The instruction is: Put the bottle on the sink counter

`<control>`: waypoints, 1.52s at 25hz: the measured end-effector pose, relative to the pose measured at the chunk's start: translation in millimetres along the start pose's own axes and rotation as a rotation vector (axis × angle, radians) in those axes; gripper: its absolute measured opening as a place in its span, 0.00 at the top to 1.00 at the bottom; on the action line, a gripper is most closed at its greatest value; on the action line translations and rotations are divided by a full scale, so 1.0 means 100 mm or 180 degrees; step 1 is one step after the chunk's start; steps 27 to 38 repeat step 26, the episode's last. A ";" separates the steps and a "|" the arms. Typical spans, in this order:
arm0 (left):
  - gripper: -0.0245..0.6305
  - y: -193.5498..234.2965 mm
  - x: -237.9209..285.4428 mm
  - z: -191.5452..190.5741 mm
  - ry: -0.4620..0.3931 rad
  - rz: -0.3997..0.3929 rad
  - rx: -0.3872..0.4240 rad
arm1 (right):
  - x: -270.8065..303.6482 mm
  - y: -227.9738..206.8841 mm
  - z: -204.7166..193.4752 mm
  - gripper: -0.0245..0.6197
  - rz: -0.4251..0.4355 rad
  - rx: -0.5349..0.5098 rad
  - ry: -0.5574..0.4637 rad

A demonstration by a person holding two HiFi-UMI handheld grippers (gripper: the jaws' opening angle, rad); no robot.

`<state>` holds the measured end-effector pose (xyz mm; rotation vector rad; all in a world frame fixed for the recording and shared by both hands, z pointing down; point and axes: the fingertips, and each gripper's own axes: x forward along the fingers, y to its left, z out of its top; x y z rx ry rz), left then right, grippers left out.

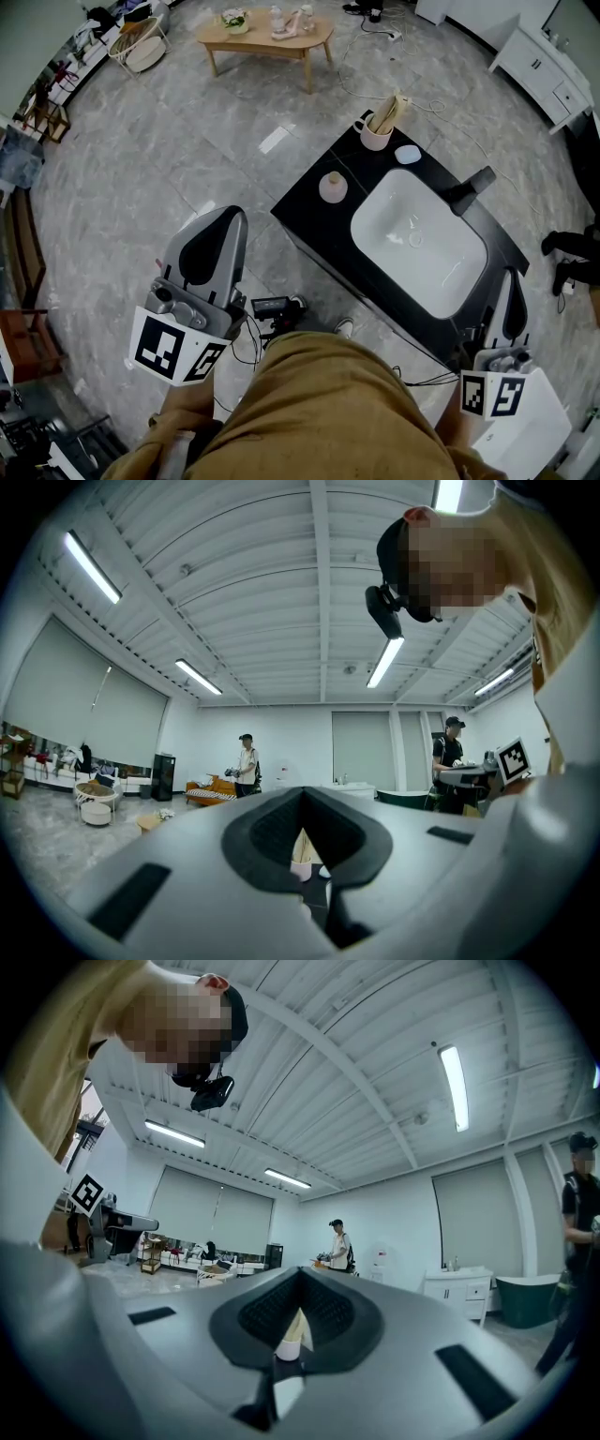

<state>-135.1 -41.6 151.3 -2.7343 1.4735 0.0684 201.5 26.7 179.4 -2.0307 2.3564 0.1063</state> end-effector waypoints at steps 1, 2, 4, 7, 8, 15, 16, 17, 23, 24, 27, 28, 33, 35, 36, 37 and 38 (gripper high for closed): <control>0.96 0.00 0.00 -0.01 0.0001 -0.0001 0.0001 | 0.00 0.01 -0.01 0.95 0.0017 -0.0012 0.0004; 0.96 0.00 -0.01 -0.02 0.0003 -0.0003 0.0002 | 0.00 0.03 -0.02 0.95 0.0038 -0.0029 0.0009; 0.96 0.00 -0.02 -0.03 0.0008 -0.0007 0.0003 | 0.01 0.07 -0.02 0.95 0.0071 -0.0052 0.0014; 0.96 0.01 -0.02 -0.03 0.0016 -0.0004 -0.0005 | 0.01 0.08 -0.02 0.95 0.0076 -0.0047 0.0010; 0.96 0.01 -0.02 -0.04 0.0018 -0.0003 -0.0007 | 0.01 0.08 -0.02 0.95 0.0076 -0.0046 0.0011; 0.96 0.01 -0.02 -0.06 0.0016 -0.0016 -0.0023 | 0.00 0.11 -0.04 0.95 0.0072 -0.0050 0.0039; 0.96 0.01 -0.02 -0.06 0.0016 -0.0016 -0.0025 | 0.00 0.11 -0.03 0.95 0.0073 -0.0051 0.0042; 0.96 0.02 -0.02 -0.05 0.0017 -0.0017 -0.0026 | 0.00 0.11 -0.03 0.95 0.0075 -0.0052 0.0044; 0.96 0.01 -0.03 -0.09 0.0031 -0.0027 -0.0031 | -0.02 0.13 -0.06 0.95 0.0069 -0.0052 0.0049; 0.96 0.01 -0.03 -0.10 0.0031 -0.0028 -0.0031 | -0.02 0.13 -0.07 0.95 0.0069 -0.0054 0.0049; 0.96 0.01 -0.04 -0.11 0.0031 -0.0029 -0.0032 | -0.03 0.14 -0.07 0.95 0.0070 -0.0058 0.0050; 0.96 0.01 -0.04 -0.11 0.0031 -0.0029 -0.0032 | -0.03 0.14 -0.07 0.95 0.0070 -0.0058 0.0050; 0.96 0.01 -0.04 -0.11 0.0031 -0.0029 -0.0032 | -0.03 0.14 -0.07 0.95 0.0070 -0.0058 0.0050; 0.96 0.01 -0.04 -0.11 0.0031 -0.0029 -0.0032 | -0.03 0.14 -0.07 0.95 0.0070 -0.0058 0.0050; 0.96 0.01 -0.04 -0.11 0.0031 -0.0029 -0.0032 | -0.03 0.14 -0.07 0.95 0.0070 -0.0058 0.0050; 0.96 0.01 -0.04 -0.11 0.0031 -0.0029 -0.0032 | -0.03 0.14 -0.07 0.95 0.0070 -0.0058 0.0050; 0.96 0.01 -0.04 -0.11 0.0031 -0.0029 -0.0032 | -0.03 0.14 -0.07 0.95 0.0070 -0.0058 0.0050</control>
